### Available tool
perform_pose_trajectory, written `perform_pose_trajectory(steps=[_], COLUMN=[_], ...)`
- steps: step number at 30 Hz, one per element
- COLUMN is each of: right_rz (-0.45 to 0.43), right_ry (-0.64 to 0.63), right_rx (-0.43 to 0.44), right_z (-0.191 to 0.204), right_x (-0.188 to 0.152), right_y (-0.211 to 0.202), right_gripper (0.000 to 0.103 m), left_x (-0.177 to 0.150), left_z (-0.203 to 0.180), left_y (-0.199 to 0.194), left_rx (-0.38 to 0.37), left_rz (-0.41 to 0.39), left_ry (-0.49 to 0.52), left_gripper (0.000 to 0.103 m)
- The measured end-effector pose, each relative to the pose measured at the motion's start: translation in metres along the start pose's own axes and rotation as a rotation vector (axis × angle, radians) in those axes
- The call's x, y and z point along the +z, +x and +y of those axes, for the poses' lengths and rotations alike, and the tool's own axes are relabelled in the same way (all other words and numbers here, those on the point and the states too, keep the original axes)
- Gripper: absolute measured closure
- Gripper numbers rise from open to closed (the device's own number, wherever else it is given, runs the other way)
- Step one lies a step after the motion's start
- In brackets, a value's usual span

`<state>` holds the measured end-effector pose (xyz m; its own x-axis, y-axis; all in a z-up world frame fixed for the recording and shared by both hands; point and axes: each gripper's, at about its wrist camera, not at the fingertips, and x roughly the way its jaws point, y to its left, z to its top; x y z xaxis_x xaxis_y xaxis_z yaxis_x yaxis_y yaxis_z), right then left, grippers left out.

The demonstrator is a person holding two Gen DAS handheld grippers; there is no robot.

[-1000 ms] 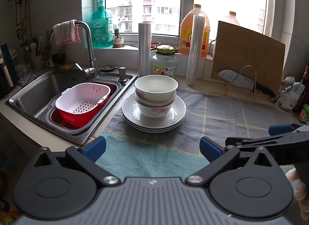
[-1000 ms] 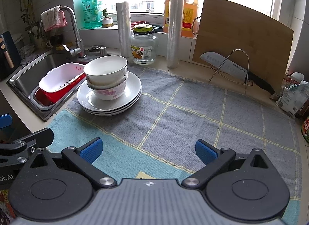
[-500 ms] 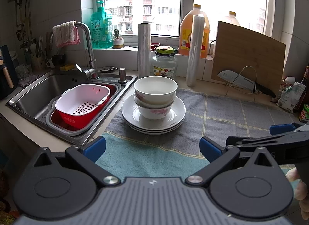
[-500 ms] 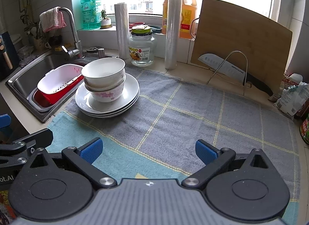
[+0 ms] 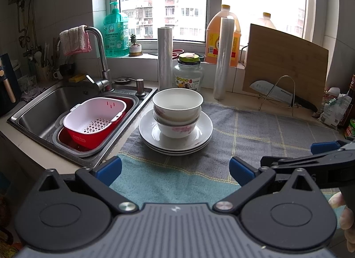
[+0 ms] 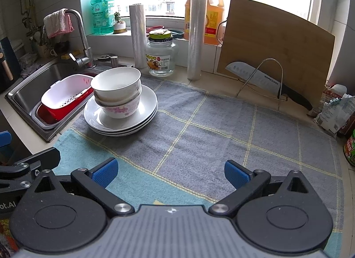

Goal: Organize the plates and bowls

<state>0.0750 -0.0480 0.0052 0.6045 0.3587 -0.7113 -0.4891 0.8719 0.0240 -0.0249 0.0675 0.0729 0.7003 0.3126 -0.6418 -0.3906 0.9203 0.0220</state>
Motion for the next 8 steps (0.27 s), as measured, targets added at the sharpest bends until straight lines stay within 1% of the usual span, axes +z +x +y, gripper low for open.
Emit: perform_pose_trajectory(steps=[8], right_rz=[0.0], right_ry=[0.003], right_rx=[-0.007], right_z=[-0.0002], right_x=[0.0004], right_y=[0.0013], right_gripper=[0.0], left_x=[0.0009], left_z=[-0.0009], left_y=[0.0005], left_rx=[0.001], left_rz=[-0.002], left_ry=[0.002], left_gripper=[0.001])
